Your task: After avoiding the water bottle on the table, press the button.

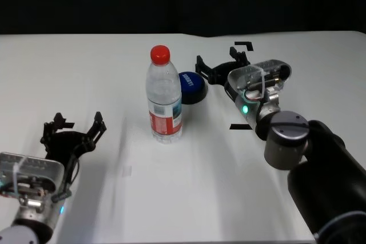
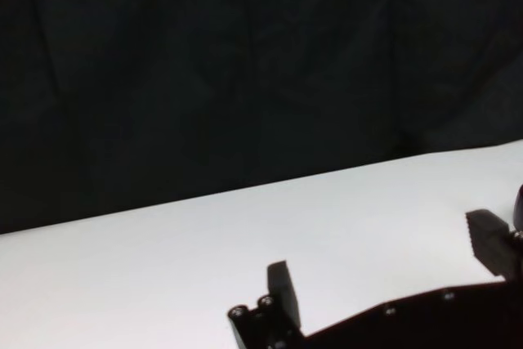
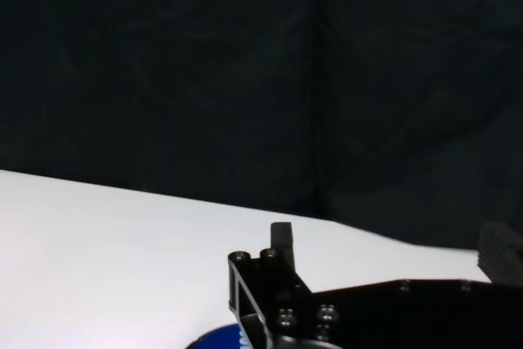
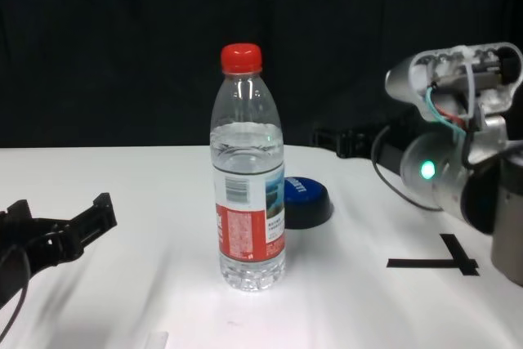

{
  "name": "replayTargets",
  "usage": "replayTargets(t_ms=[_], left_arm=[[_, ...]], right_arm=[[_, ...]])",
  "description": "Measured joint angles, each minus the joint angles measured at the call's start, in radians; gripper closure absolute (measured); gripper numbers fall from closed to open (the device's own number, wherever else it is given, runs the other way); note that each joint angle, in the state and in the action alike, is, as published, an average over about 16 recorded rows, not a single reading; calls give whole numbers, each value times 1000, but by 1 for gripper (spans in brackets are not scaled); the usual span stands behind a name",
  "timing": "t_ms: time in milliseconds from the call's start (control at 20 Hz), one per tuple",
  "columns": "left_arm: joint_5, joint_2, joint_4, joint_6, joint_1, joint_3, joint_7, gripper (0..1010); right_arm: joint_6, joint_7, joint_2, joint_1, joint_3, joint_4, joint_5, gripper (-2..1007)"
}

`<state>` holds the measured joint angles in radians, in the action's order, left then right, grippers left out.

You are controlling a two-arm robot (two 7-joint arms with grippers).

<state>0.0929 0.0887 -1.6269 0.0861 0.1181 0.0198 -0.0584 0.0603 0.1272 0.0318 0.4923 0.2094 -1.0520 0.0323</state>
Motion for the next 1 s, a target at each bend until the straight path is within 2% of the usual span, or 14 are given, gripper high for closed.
replayTargets(t_ms=[1000], left_arm=[[0, 0, 0, 0, 0, 0, 0, 7]], right_arm=[[-51, 0, -36, -140, -2, -198, 20, 2]])
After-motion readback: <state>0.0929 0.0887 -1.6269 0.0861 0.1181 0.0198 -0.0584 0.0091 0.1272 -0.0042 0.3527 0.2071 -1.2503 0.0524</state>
